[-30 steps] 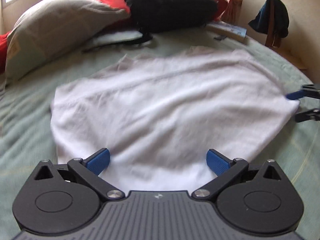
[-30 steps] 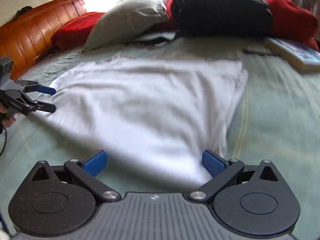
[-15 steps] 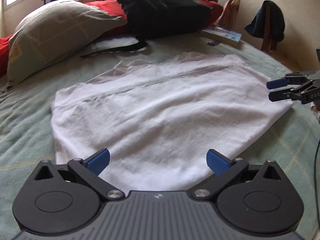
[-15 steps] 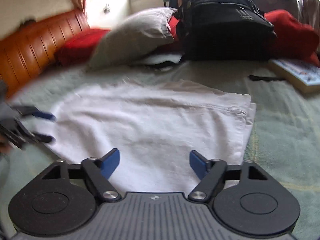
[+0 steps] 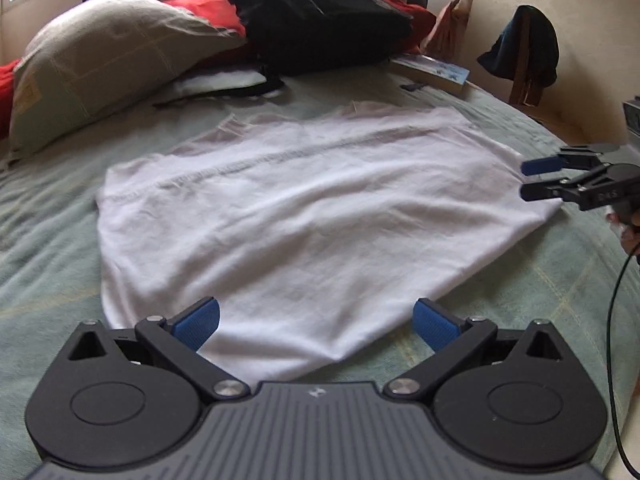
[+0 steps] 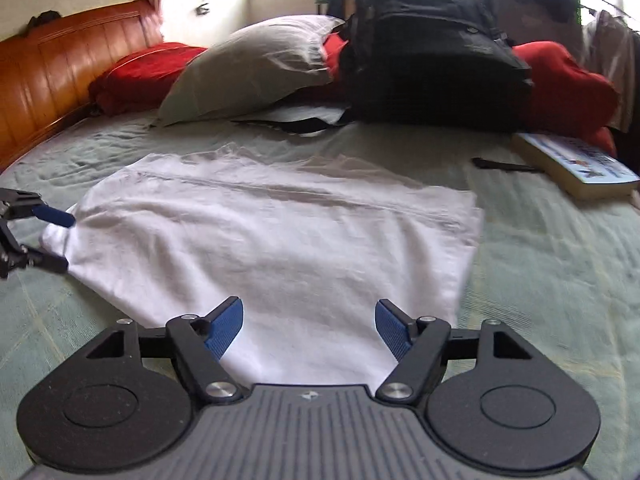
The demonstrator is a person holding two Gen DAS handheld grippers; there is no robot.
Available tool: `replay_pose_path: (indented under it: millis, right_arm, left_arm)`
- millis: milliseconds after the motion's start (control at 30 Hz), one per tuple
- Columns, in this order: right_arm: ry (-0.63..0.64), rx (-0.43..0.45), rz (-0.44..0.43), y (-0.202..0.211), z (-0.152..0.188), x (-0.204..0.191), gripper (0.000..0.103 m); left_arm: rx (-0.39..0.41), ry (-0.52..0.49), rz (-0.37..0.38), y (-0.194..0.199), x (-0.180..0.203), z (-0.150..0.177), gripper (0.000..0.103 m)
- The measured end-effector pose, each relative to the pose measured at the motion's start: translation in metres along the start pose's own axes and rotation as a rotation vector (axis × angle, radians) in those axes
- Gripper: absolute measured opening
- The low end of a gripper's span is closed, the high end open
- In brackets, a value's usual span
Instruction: Fold clothes
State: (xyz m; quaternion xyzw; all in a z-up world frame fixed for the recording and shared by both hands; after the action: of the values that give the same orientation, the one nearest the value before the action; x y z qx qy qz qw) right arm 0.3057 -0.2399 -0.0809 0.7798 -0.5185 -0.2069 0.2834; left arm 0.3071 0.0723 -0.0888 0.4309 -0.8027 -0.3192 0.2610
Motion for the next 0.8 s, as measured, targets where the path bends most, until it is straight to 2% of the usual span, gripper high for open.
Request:
replay_pose_path:
  millis: [133, 233, 367, 467, 567, 667, 800]
  right_arm:
    - [-0.035, -0.044, 0.013, 0.001, 0.021, 0.015, 0.079]
    - [-0.093, -0.033, -0.012, 0.010, 0.023, 0.026, 0.078]
    - [-0.098, 0.040, -0.022, 0.004, -0.008, 0.036, 0.075]
    - [-0.090, 0.079, -0.025, -0.016, -0.035, 0.043, 0.074]
    - [-0.112, 0.066, -0.002, -0.045, -0.048, 0.057, 0.074]
    - [-0.155, -0.015, 0.078, -0.065, -0.035, 0.084, 0.068]
    - [-0.188, 0.001, 0.104, -0.038, -0.026, 0.096, 0.068]
  left_arm:
    - [-0.021, 0.038, -0.033, 0.006, -0.013, 0.018, 0.102]
    - [0.012, 0.042, -0.021, 0.015, -0.014, 0.008, 0.102]
    - [0.056, 0.048, -0.005, 0.027, -0.015, -0.006, 0.102]
    - [0.077, 0.076, 0.017, 0.016, -0.019, -0.017, 0.102]
    - [0.066, 0.121, -0.022, 0.006, -0.036, -0.012, 0.102]
    - [0.046, 0.165, -0.069, -0.003, -0.054, -0.005, 0.102]
    - [0.064, 0.122, -0.117, 0.014, -0.053, -0.007, 0.102]
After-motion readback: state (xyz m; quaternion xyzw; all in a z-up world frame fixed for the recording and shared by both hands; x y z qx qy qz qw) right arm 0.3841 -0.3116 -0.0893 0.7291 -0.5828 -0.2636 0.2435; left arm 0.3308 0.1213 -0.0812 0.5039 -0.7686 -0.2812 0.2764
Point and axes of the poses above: each gripper's, at about its wrist camera, not at the fingertips, and y roughly against the way its jaws point, x to its right, z to its underside, the point moved 4 cm from there along -y, roughly the way its jaws point, and after that the axes turned 4 degrees about y, right-handed, at the moved point
